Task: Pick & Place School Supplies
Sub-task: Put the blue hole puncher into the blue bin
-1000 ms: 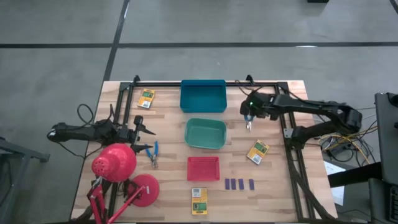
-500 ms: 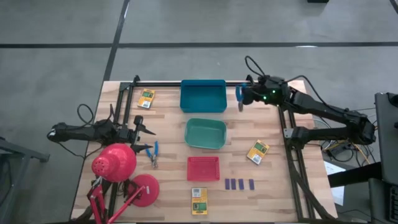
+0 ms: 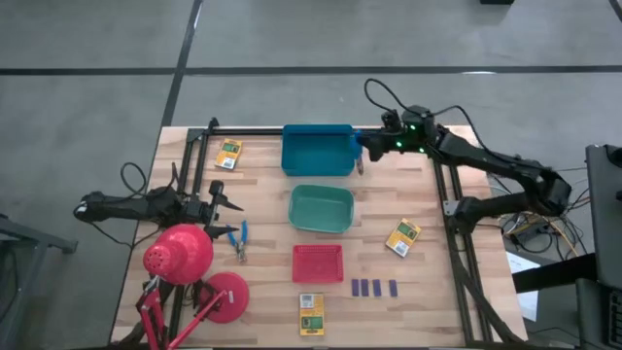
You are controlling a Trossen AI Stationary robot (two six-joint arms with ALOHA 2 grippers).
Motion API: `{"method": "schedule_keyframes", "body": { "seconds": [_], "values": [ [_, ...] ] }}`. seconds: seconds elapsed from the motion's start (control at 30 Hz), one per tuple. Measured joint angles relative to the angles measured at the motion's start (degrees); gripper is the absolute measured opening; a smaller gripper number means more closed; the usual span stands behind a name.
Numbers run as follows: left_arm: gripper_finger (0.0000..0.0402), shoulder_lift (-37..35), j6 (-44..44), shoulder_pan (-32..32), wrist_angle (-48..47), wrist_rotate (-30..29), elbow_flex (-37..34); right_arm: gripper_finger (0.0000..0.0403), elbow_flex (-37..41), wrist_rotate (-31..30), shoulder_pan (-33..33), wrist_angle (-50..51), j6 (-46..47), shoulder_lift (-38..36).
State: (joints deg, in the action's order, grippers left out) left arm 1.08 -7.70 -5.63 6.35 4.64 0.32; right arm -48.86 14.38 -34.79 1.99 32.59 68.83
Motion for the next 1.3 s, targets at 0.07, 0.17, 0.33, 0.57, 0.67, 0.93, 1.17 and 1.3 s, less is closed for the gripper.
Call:
{"method": "schedule_keyframes", "body": {
  "seconds": [0.07, 0.17, 0.33, 0.57, 0.67, 0.93, 1.17, 1.3],
  "values": [
    [0.0256, 0.00, 0.01, 0.01, -0.01, 0.00, 0.00, 0.0058, -2.35, 0.05, -0.51, 0.27, -0.01, 2.92],
    [0.0256, -0.01, 0.00, 0.01, -0.02, 0.00, 0.00, 0.0058, -7.06, -0.94, -1.37, 2.46, 0.28, 7.55],
    [0.0256, -0.02, 0.02, 0.02, -0.02, 0.00, 0.00, 0.0055, -17.55, -2.41, -2.63, 10.73, 0.67, 16.53],
    [0.0256, -0.02, 0.01, 0.02, -0.02, 0.00, 0.00, 0.0059, -33.71, -5.63, -3.37, 27.50, 0.78, 29.06],
    [0.0256, 0.00, 0.00, 0.00, -0.02, 0.00, 0.00, 0.0060, -38.95, -7.25, -3.38, 31.55, 1.53, 33.40],
    [0.0256, -0.01, 0.02, 0.01, -0.02, 0.00, 0.00, 0.0061, -43.06, -8.60, -3.61, 32.98, 2.97, 40.64],
    [0.0256, 0.00, 0.02, 0.02, -0.02, 0.00, 0.00, 0.0061, -43.06, -8.34, -4.56, 34.07, 3.58, 44.88],
    [0.0256, 0.00, 0.02, 0.02, -0.02, 0.00, 0.00, 0.0061, -43.05, -8.13, -4.63, 34.68, 3.60, 46.68]
  ]
}}
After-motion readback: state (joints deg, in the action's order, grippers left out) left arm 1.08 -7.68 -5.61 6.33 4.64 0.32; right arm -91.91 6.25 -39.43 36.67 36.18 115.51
